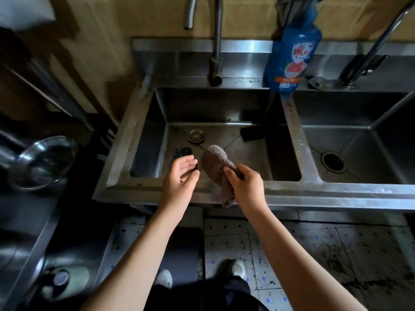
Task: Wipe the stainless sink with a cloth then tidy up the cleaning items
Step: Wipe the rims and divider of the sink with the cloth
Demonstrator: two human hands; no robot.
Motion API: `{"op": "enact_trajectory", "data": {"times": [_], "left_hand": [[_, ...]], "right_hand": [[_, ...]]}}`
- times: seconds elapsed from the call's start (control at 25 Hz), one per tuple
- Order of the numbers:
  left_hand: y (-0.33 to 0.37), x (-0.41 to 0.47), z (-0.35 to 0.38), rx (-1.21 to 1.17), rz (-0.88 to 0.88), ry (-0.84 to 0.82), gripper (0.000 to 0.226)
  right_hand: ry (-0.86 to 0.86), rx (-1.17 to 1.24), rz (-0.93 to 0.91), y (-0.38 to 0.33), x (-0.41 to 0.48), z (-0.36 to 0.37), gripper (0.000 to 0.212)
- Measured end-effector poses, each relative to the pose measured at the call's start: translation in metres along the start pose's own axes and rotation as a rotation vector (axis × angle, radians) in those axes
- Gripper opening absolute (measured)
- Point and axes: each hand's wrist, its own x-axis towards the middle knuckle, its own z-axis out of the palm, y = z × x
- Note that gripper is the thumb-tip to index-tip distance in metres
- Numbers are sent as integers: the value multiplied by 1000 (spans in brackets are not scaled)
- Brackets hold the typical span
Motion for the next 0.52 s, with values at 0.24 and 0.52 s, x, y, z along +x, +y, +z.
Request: {"op": "enact_trajectory", "data": {"times": [0.24, 0.52], "left_hand": [[-6, 26, -120, 53, 10, -52, 28], [-20, 52, -213, 161, -42, -41, 29]], "right_hand": [[100, -57, 69, -45, -23, 92, 28], [156, -137, 90, -74, -37, 162, 23]]}}
